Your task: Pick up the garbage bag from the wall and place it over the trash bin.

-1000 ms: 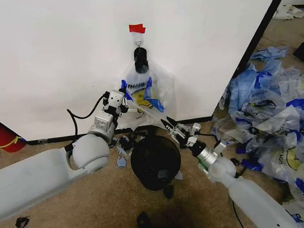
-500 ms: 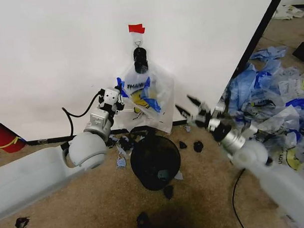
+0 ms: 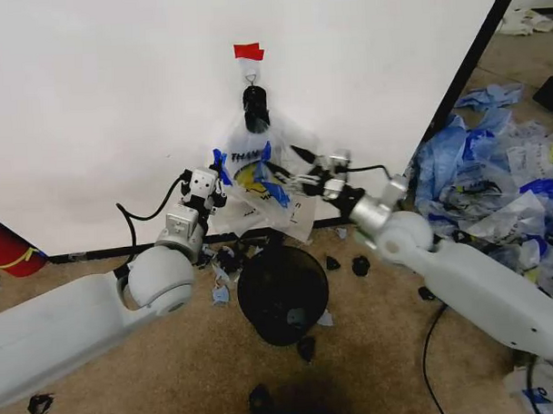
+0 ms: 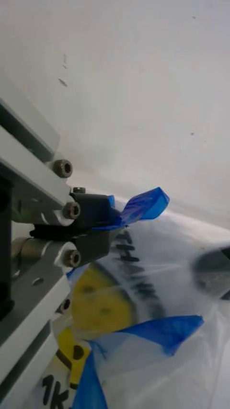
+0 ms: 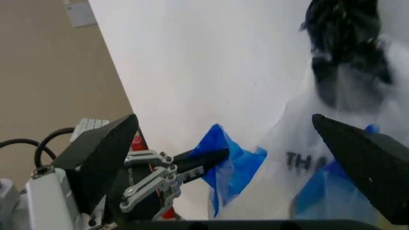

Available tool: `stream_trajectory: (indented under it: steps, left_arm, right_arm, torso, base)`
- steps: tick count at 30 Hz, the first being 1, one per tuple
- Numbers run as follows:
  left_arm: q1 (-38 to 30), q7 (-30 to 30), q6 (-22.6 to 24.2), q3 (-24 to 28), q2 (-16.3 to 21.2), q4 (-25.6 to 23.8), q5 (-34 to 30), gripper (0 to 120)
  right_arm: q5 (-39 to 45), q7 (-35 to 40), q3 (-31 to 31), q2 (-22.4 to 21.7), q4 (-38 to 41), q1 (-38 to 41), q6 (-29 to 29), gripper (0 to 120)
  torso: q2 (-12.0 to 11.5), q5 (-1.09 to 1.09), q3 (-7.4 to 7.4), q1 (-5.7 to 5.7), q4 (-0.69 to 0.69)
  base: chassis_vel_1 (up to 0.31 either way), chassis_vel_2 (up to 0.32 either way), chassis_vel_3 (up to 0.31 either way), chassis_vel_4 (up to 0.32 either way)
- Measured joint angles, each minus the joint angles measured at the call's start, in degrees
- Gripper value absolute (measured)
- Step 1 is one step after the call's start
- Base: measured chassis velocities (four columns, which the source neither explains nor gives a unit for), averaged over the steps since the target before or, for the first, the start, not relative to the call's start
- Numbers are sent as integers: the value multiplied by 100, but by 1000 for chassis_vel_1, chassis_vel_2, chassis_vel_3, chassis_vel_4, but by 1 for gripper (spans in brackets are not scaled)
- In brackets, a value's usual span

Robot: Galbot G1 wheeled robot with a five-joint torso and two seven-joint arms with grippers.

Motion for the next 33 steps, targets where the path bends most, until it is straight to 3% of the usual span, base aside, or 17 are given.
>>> stream_trajectory:
  steps: [16,31,33]
  left_arm:
    - [240,0,-23,-89,-41,2,115,0]
    - [100,-2,-27,27,-19,-121,101,0]
    - [100,-4,-28,29,7,-155,96,0]
  right_arm:
    - [37,322,-96,-233,-149,-367,-211,98]
    - [-266,965,-192,-223,-226,-358,-425,81]
    - [-282,1023,-200,-213,-232,-338,-448,72]
  torso:
    - [0,2,-1,-1,-3]
    - [0,1,-1,-1,-2]
    - [0,0,-1,-1,-2]
  base:
    - [0,0,0,0]
    - [0,0,0,0]
    - [0,0,0,0]
